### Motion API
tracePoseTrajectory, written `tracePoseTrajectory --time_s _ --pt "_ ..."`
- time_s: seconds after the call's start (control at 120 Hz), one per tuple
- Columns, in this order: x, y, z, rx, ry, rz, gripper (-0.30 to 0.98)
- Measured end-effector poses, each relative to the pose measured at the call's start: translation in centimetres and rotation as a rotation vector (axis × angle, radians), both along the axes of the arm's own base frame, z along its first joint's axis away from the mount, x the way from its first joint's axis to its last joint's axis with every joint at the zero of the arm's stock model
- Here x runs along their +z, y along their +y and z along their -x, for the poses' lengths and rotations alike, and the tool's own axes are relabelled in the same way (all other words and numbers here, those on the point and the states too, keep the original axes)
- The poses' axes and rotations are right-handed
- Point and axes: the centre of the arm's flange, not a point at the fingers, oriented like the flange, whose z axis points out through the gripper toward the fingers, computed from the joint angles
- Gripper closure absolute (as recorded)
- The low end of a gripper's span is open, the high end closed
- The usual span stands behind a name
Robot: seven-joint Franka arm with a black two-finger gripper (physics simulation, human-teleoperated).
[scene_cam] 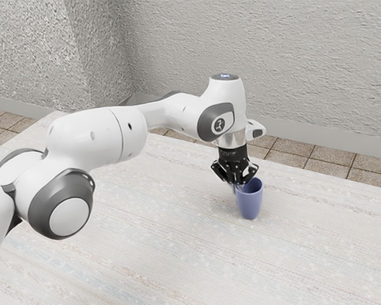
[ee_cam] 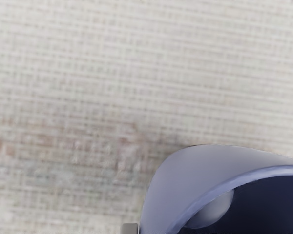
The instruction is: Place the right cup onto the left cup
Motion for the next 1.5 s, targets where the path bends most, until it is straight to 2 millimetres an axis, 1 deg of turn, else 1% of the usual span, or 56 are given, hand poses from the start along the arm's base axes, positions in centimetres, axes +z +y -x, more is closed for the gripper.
tracePoseTrajectory --time_s 0.192,0.333,0.408,0.483,0.6,0.758,0.833,0.892,0.958,1.033,1.1,1.275,1.5 --pt "4.1 0.3 0.5 -0.004 -0.040 -0.005 0.77" --pt "8.2 1.1 1.5 -0.001 -0.071 -0.002 0.78" --pt "10.6 2.8 2.0 0.016 -0.090 -0.009 0.78" --pt "12.0 4.4 2.3 0.032 -0.099 -0.011 0.78" --pt "13.4 6.9 3.1 0.055 -0.097 -0.015 0.79" --pt "15.1 9.5 5.4 0.075 -0.086 -0.022 0.79" --pt "16.4 11.3 6.0 0.095 -0.097 -0.027 0.79" --pt "17.4 13.2 6.3 0.119 -0.106 -0.029 0.79" --pt "17.9 15.2 6.8 0.143 -0.105 -0.031 0.79" --pt "18.1 17.3 7.4 0.169 -0.099 -0.034 0.79" --pt "18.0 19.0 7.5 0.190 -0.094 -0.036 0.79" --pt "17.9 23.6 9.0 0.251 -0.074 -0.040 0.79" --pt "18.6 27.4 12.0 0.305 -0.060 -0.041 0.79"
